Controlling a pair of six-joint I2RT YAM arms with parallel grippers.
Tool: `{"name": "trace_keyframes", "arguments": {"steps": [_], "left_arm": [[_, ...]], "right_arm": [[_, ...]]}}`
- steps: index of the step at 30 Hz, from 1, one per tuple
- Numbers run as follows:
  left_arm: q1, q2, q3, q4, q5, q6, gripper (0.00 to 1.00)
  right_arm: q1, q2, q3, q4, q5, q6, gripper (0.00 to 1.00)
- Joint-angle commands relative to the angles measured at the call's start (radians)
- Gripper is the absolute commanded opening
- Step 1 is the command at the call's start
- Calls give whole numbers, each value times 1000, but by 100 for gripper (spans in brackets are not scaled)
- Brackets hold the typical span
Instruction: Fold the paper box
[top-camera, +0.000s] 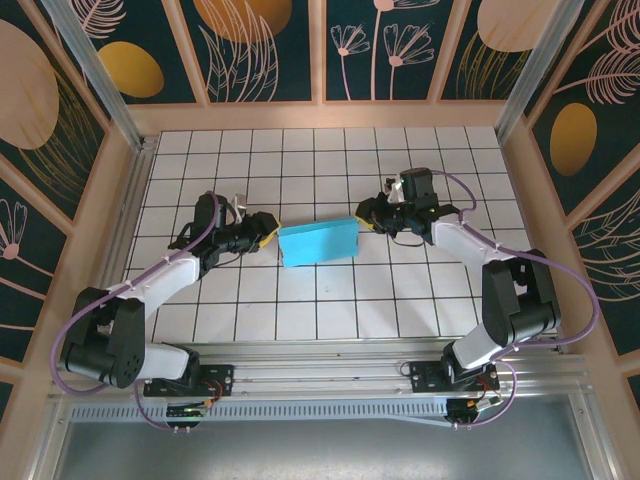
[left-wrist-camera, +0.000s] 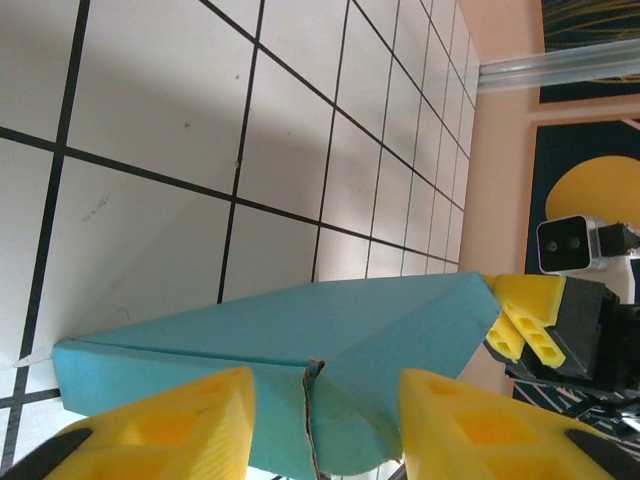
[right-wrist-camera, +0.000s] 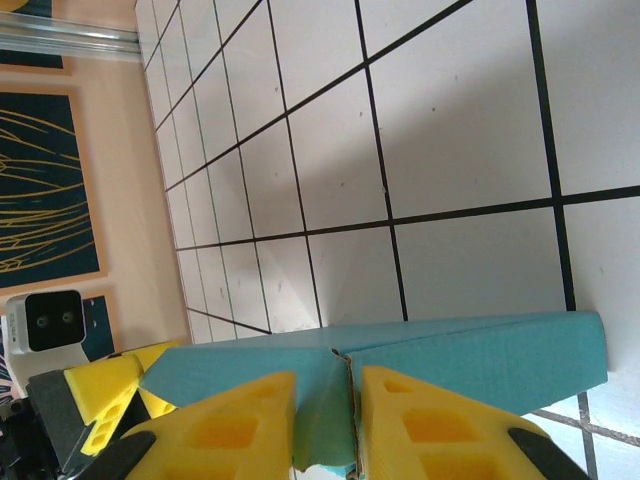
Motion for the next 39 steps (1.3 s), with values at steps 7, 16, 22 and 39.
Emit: {"name": "trace_keyframes", "arguments": {"steps": [7, 16, 22, 39], "left_arm": [[-6, 21, -37, 48, 28, -41, 22], [-6, 21, -45, 33, 22, -34, 19], [-8, 3, -36, -10, 5, 3, 19], [-27, 19, -41, -45, 34, 48, 22]], "right_arm": [[16, 26, -6, -50, -1, -23, 23], [16, 2, -10, -29, -24, -9, 32], [14, -10, 28, -59, -30, -18, 40], [3, 7, 33, -147, 34, -149, 43]]}}
